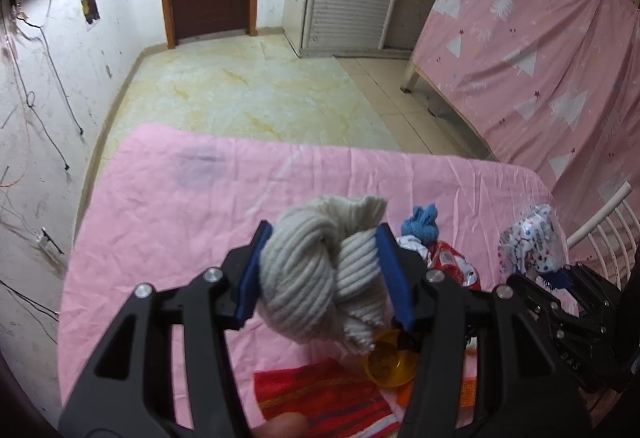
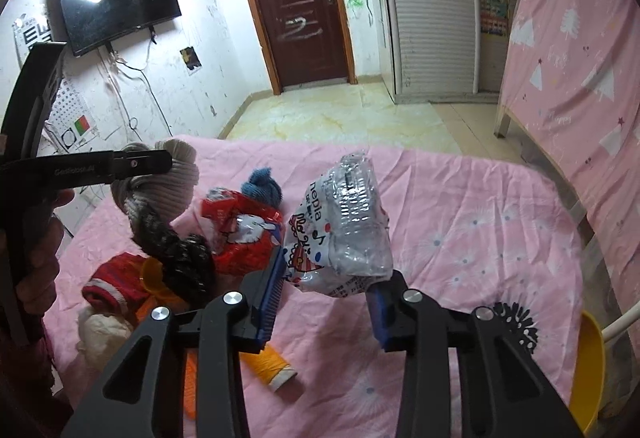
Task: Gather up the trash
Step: 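Grasp the grey knitted hat with the left tool while the right tool grasps the plastic bottle bag, then carry the grey hat and bottle bag to the yellow bin and release both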
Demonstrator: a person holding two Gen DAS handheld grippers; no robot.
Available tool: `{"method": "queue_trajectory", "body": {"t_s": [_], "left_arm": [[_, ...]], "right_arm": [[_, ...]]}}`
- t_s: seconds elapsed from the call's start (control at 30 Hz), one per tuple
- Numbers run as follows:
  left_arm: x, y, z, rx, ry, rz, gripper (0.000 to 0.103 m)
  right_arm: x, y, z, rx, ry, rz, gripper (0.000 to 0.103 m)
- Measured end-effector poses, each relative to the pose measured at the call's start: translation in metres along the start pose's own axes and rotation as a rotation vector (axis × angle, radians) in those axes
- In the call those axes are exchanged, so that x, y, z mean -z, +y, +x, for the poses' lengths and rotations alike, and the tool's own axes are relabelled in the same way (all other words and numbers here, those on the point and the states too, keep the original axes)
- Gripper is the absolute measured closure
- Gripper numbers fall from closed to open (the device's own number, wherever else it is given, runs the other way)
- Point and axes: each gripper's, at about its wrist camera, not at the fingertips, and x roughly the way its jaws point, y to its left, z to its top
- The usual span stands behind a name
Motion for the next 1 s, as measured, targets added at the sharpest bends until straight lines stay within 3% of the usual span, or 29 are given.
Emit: {"method": "queue_trajectory", "body": {"t_s": [0.43, 0.73, 1.0], "left_arm": [[-0.011, -0.031, -0.049, 0.003, -0.102, 0.039, 0.052], [-0.007, -0.098, -0.071, 0.072, -0.142, 0.151, 0.052], [-0.003, -0.158, -0.068, 0.13, -0.129, 0.234, 0.052]], "right_arm": [[-0.001, -0.02, -0.055, 0.019, -0.125, 0.026, 0.071], [0.011, -0.065, -0.103, 0.086, -0.21, 0.101, 0.071], [0.028, -0.105, -0.133, 0.144, -0.253, 0.171, 0.071]]}}
